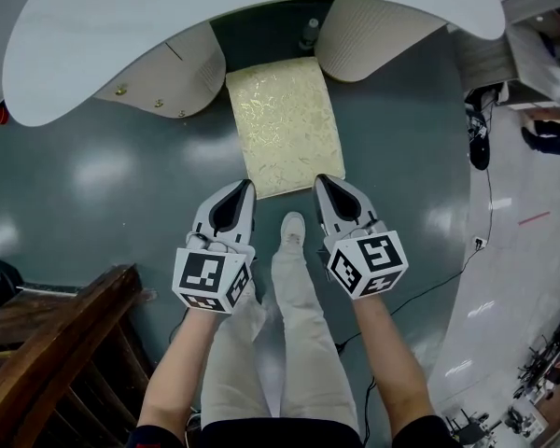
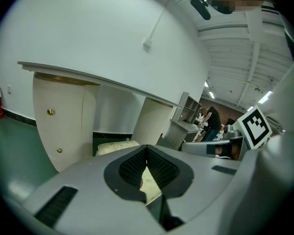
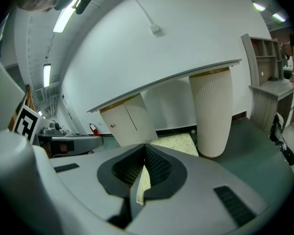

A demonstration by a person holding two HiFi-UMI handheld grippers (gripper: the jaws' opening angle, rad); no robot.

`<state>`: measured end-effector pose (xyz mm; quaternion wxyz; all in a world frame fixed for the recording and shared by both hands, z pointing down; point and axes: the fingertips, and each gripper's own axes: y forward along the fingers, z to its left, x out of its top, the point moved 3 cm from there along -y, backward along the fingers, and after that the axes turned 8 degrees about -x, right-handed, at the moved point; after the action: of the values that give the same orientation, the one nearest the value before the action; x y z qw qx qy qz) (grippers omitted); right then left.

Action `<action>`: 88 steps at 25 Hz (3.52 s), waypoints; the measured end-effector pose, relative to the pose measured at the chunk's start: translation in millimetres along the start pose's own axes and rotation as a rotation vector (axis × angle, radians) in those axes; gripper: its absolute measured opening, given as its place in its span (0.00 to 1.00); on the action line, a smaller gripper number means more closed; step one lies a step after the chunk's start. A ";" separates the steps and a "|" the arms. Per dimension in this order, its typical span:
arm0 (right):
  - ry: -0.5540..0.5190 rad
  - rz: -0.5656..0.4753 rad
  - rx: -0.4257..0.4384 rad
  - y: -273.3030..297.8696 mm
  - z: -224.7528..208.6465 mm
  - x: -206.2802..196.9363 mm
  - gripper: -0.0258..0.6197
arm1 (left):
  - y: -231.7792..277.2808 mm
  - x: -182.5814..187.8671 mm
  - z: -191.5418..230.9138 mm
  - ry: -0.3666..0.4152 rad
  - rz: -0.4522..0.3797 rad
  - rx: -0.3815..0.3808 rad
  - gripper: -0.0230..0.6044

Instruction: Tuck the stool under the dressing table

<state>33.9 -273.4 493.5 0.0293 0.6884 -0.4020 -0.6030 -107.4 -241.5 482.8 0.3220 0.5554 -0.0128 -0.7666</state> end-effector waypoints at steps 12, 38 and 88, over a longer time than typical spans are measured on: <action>0.008 0.031 -0.005 27.6 -7.2 -35.2 0.06 | 8.4 -40.1 19.1 -0.043 0.022 0.016 0.05; 0.012 0.121 -0.042 78.6 -38.8 -121.8 0.06 | 40.4 -104.9 46.7 -0.059 0.067 0.028 0.05; -0.027 0.212 -0.039 117.0 -8.7 -222.3 0.06 | 44.3 -161.0 84.9 -0.028 0.055 -0.025 0.05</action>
<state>-8.1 -225.3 736.7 0.1006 0.6332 -0.4611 -0.6134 -130.9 -223.6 667.7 0.3497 0.5401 -0.0230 -0.7652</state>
